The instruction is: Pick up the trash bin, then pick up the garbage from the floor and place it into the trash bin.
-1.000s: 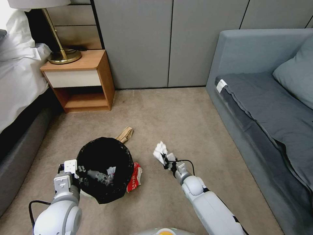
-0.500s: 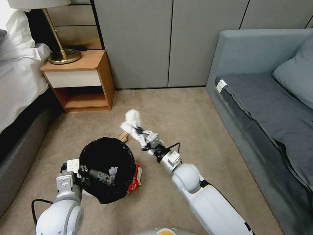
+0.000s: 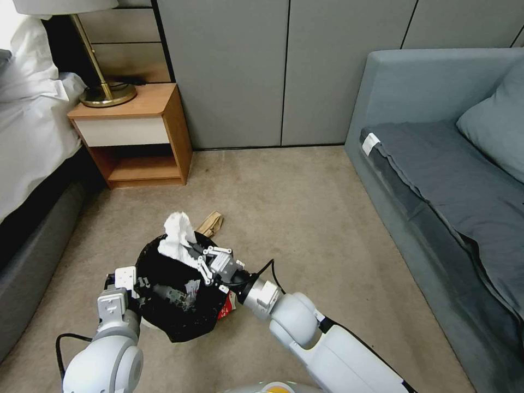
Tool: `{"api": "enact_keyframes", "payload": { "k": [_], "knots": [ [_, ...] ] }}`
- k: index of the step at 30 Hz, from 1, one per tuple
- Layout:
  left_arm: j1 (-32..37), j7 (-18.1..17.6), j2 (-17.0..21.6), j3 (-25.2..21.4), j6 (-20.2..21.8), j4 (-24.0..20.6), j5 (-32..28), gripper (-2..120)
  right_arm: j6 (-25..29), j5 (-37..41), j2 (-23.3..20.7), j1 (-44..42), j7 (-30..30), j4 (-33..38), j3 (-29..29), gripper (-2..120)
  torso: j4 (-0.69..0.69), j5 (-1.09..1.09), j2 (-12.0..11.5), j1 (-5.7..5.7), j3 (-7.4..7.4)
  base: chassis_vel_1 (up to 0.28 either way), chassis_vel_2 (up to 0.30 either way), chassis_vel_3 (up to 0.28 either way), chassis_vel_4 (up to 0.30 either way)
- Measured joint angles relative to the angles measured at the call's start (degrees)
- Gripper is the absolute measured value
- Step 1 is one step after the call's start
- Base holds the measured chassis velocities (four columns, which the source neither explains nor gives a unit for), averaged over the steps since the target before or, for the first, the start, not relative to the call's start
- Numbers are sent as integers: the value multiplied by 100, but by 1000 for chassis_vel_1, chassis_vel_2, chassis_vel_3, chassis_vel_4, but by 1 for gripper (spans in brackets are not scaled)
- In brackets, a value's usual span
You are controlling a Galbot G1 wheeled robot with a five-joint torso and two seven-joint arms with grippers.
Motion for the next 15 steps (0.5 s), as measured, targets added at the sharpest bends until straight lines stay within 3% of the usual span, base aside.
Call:
{"api": "enact_keyframes", "payload": {
  "k": [10,15],
  "knots": [
    [-53,-3,52,-9,11,0,-17,1,104,-153,-13,-105,-94,-460,7,1,0,0,0,0,0,0,0,0,0],
    [-82,-3,58,-6,19,3,-30,1,87,-175,-26,-147,-139,-492,65,21,0,0,0,0,0,0,0,0,0]
  ]
}}
